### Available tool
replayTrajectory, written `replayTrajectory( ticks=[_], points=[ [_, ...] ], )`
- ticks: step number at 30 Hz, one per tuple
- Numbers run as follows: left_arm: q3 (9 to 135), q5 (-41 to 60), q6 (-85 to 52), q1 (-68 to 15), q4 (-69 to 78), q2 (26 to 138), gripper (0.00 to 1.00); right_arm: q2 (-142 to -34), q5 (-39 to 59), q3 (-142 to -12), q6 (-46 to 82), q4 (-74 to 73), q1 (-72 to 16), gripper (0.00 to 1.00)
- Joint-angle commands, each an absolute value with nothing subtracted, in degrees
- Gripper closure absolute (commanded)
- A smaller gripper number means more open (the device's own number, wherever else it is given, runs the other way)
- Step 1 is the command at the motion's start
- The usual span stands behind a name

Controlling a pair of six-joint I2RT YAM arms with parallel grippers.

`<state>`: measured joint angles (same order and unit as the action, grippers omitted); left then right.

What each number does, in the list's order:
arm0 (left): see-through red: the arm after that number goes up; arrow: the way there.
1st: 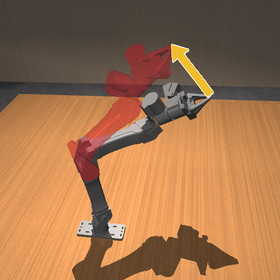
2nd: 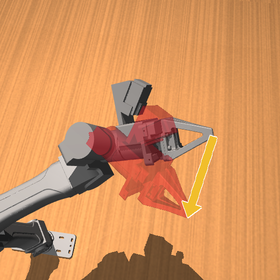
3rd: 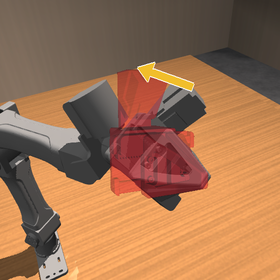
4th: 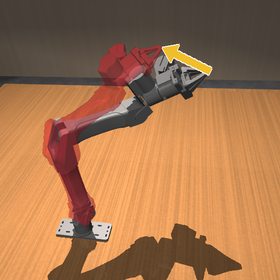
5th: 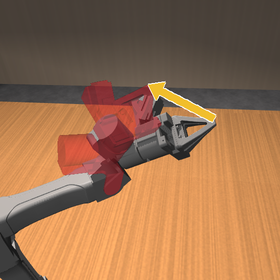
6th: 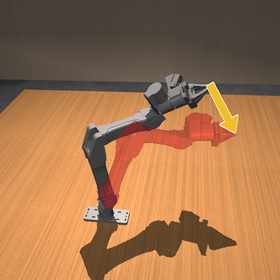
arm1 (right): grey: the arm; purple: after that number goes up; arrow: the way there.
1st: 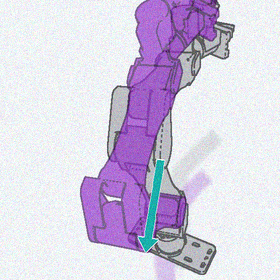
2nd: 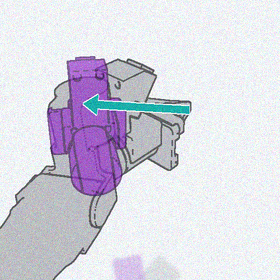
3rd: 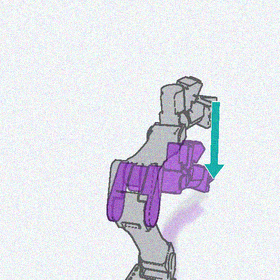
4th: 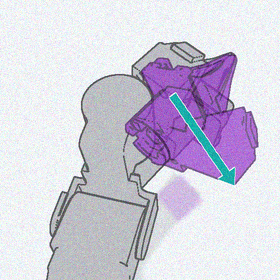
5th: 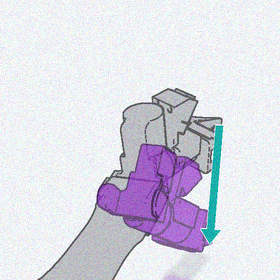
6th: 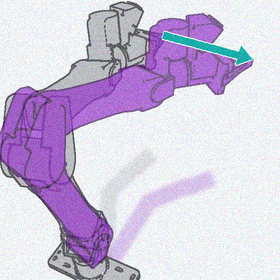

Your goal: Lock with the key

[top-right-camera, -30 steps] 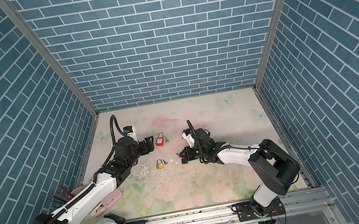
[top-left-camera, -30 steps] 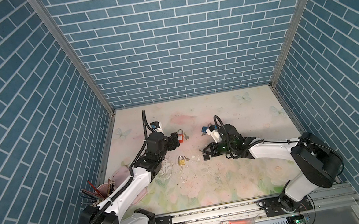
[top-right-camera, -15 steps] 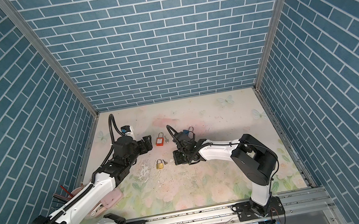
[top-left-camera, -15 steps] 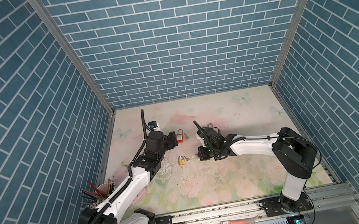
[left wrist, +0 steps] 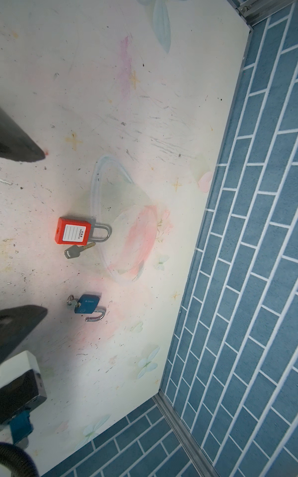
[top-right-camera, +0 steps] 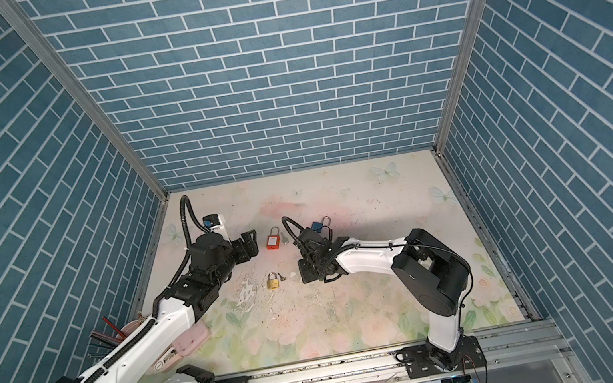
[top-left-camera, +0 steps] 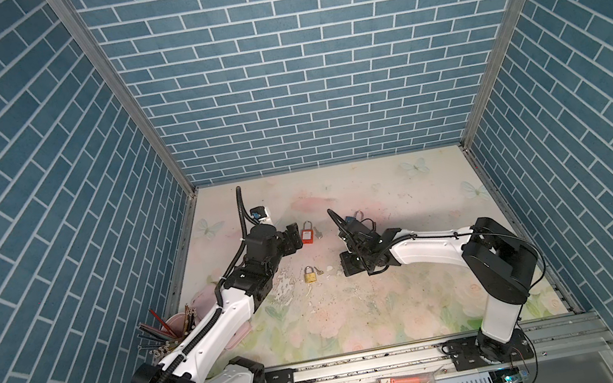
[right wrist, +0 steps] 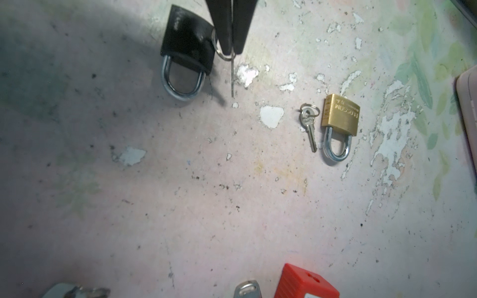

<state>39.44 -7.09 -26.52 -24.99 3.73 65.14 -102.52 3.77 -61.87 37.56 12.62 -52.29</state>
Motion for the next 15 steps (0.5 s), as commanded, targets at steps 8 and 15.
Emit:
replayTrajectory(
  ticks=[8, 15],
  points=[
    [39.22, -6.24, -26.70, -24.23, 3.83, 64.83, 0.13, -104.23, 2.75, -63.02, 38.33, 15.67, -52.37, 0.94],
    [39.21, -5.38, -26.81, -23.79, 4.03, 65.26, 0.13, -104.00, 2.78, -62.97, 38.06, 15.41, -52.47, 0.84]
  ],
)
